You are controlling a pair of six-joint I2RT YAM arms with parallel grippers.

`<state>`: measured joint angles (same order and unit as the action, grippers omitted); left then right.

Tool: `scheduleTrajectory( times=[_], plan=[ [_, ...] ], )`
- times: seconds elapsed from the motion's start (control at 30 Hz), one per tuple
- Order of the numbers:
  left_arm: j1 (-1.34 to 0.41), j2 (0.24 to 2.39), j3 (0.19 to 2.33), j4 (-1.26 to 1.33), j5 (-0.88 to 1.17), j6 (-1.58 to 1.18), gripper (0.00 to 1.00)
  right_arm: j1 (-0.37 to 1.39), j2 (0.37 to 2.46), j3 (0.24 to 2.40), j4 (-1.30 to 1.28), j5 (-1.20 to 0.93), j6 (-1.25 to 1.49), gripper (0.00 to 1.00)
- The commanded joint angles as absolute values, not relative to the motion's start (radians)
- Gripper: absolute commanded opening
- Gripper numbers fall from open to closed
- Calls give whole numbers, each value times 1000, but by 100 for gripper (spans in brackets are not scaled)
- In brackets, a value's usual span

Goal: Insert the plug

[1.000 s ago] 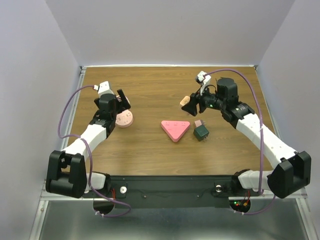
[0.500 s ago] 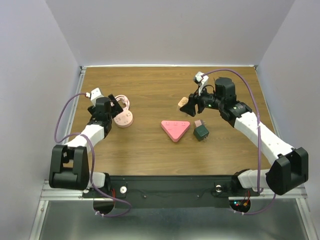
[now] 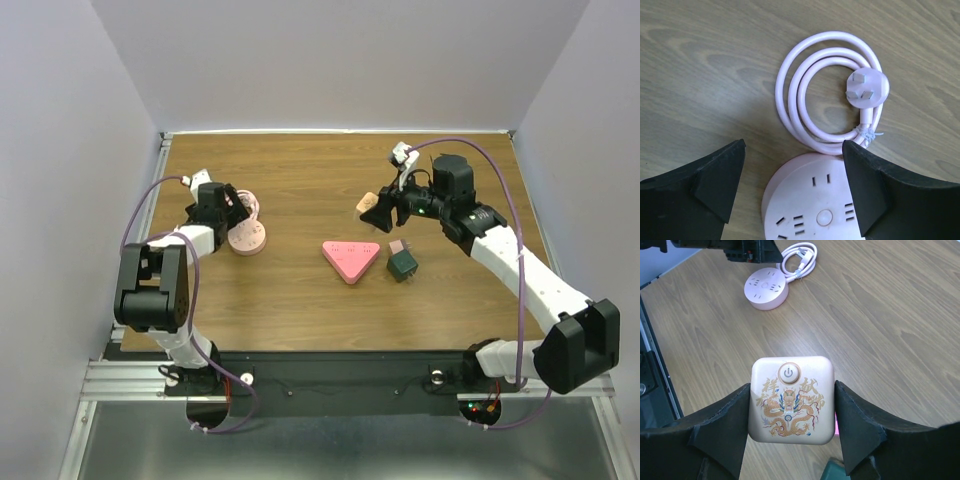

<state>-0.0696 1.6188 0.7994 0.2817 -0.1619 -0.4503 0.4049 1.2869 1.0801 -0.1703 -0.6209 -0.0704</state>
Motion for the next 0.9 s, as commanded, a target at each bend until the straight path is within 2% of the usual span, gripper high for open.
scheduleTrajectory(
  times=[0.0,0.13,0.23,0.53,0.63,0.67,0.7,0.8,0.87],
  plan=[
    [-58,1634,876,258,-187,-457,88,399,1249,1088,-98,-638,-67,0],
    [-58,1675,902,221,-201,-472,88,399,1252,1086,-97,-650,-71,0],
    [-58,1732,966,128,-232,-485,86,399,1253,1089,-94,-657,-71,0],
    [-58,1785,1009,71,-232,-488,75,399,1256,1083,-92,-669,-75,0],
    [-58,1793,1014,67,-218,-482,56,399,1252,1078,-91,-670,-77,0],
    [-58,1793,1012,69,-209,-480,48,399,1250,1075,-92,-669,-77,0],
    [-58,1793,1012,69,-203,-473,35,400,1249,1074,-91,-667,-77,0],
    [-61,1805,1009,81,-169,-457,16,399,1250,1069,-87,-670,-77,0],
    [-66,1812,1008,89,-149,-446,11,399,1253,1071,-86,-672,-77,0]
  ],
)
